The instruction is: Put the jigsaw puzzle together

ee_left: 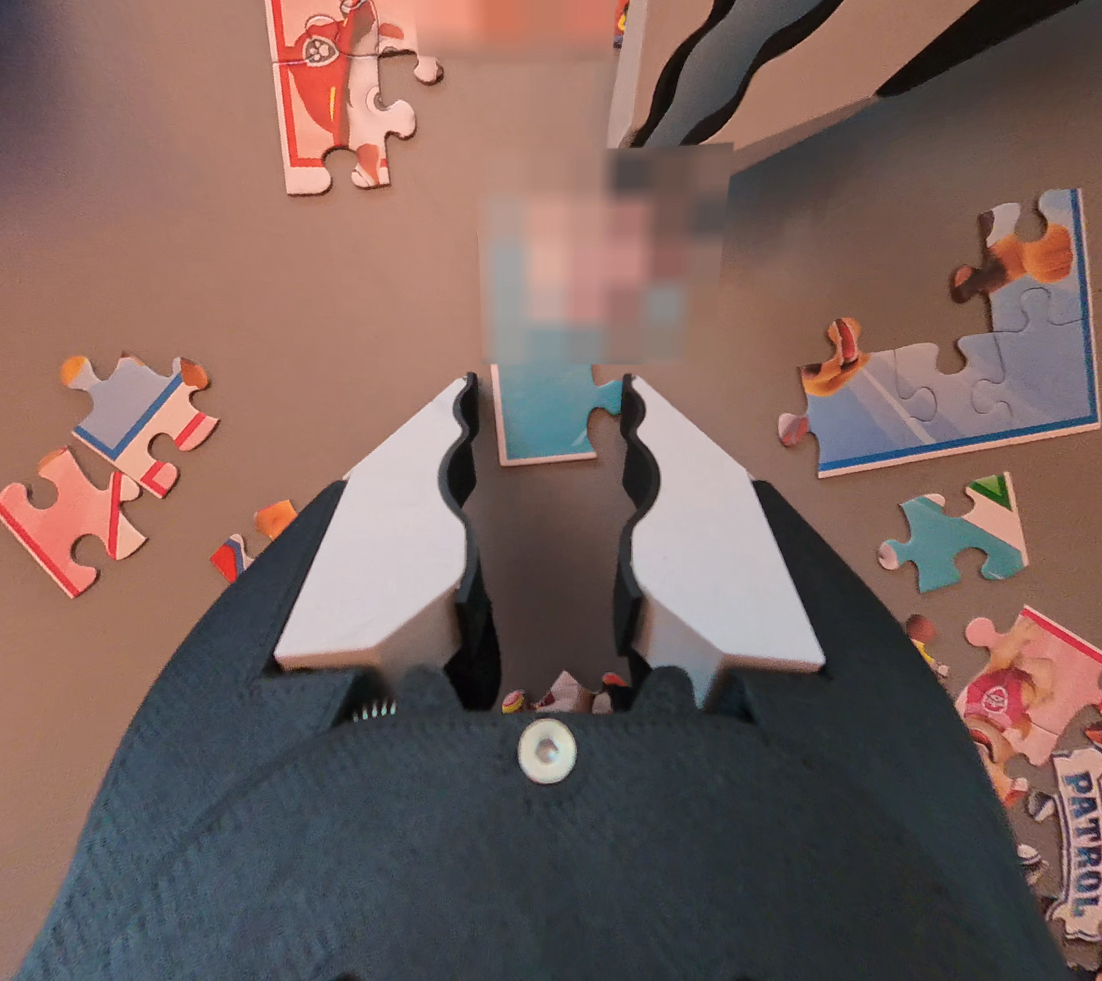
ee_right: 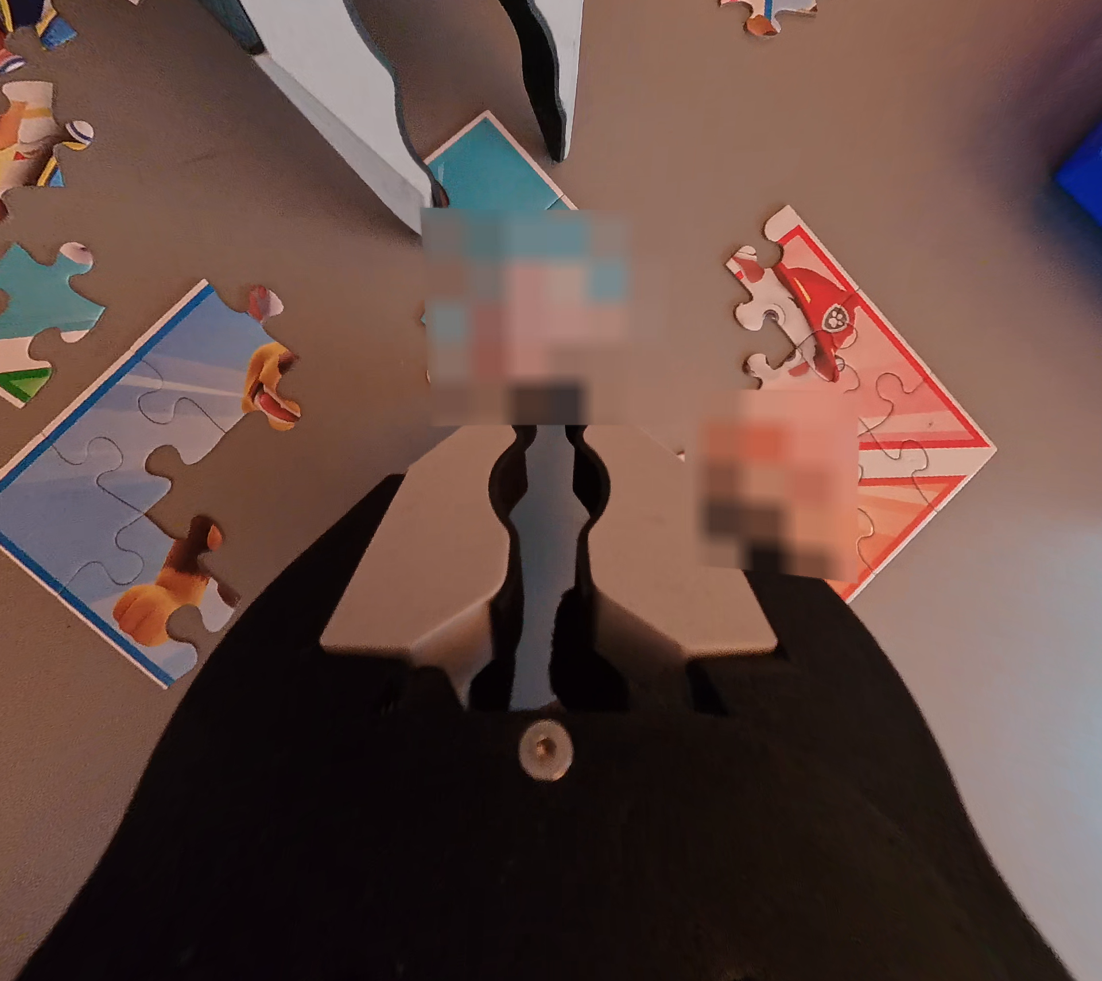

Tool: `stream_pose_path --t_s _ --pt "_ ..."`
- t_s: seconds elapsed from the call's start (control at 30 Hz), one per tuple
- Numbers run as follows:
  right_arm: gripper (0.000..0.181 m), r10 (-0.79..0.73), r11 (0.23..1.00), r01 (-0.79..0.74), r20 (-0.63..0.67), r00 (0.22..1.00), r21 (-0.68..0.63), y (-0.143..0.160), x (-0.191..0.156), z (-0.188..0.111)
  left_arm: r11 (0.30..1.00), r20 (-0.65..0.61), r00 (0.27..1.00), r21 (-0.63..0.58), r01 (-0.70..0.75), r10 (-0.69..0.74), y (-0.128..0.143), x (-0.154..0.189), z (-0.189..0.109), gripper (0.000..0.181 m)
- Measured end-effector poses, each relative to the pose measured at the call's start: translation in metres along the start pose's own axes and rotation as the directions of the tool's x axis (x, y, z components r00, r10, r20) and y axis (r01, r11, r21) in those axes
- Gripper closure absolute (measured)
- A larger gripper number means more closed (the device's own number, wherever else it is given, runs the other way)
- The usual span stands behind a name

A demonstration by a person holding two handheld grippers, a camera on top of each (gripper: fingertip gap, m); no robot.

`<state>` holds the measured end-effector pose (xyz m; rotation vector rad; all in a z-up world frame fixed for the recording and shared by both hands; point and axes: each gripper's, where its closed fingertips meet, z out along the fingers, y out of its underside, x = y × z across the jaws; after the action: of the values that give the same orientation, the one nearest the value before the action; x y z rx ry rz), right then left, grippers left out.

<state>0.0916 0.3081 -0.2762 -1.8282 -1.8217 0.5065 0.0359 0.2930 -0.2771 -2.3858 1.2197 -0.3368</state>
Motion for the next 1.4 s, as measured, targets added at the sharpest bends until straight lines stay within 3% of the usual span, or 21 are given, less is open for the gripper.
stream_pose_path --t_s 0.27,1.0,1.2,1.4 --pt "0.177 0.000 1.000 0.000 -0.002 1.000 0.025 -0.011 0.001 0.008 1.000 0.033 0.999 -0.004 -0.015 0.016 0.001 -0.007 0.000 0.149" --pt "0.173 0.018 0.999 -0.016 -0.074 0.997 0.034 -0.040 0.032 0.032 0.998 0.135 0.989 -0.027 0.061 -0.057 0.007 -0.060 -0.005 0.157" --pt "0.168 0.049 0.997 -0.041 -0.127 0.991 0.066 -0.032 0.044 0.001 0.995 0.144 0.985 0.021 0.096 -0.098 0.006 -0.061 -0.014 0.155" --pt "0.161 0.128 0.984 -0.104 -0.166 0.978 0.146 -0.022 0.050 -0.048 0.981 0.218 0.959 0.100 0.164 -0.182 0.010 -0.062 -0.055 0.151"
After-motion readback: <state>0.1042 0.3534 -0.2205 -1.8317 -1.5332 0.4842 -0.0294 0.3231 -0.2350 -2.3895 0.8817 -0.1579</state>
